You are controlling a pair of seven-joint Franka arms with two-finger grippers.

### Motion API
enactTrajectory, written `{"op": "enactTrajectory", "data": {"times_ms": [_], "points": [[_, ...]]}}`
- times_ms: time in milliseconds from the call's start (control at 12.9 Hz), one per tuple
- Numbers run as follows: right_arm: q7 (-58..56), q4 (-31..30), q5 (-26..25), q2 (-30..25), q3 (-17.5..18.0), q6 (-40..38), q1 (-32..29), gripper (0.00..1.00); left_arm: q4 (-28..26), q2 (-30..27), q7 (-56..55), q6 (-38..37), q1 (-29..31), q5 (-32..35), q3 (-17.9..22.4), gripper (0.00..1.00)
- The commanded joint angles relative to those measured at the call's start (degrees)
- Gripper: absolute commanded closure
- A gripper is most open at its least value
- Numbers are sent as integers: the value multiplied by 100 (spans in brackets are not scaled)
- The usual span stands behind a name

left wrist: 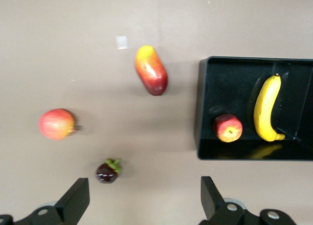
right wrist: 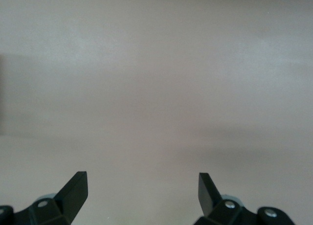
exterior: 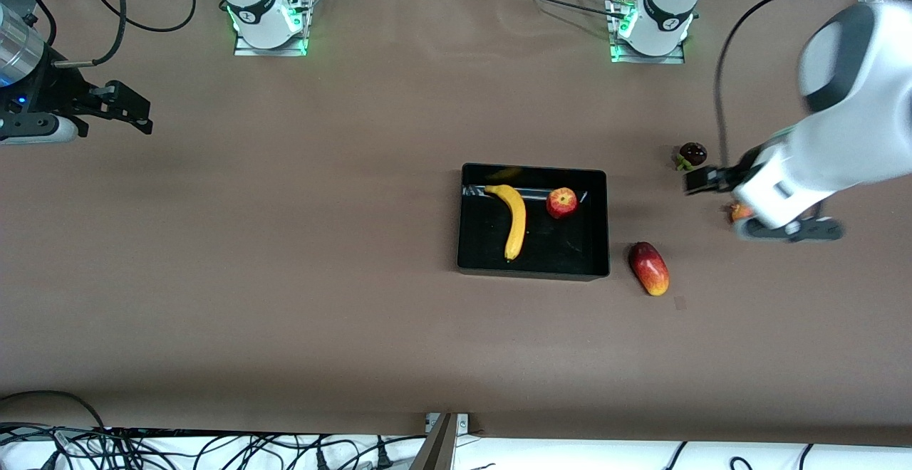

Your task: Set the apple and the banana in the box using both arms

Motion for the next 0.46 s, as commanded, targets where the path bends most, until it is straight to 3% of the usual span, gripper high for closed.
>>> {"op": "enactTrajectory", "data": {"times_ms": [0,232,387], "points": [[34,98,84,31,19,-55,-40,0,-892,-939,516,65,554,251,-379,0],[34,98,84,31,19,-55,-40,0,-1394,-1248,718,292,758,488,-416,0],[34,98,84,31,19,-55,-40,0,-2220,-1749,738,1082,758,552,-390,0]]}}
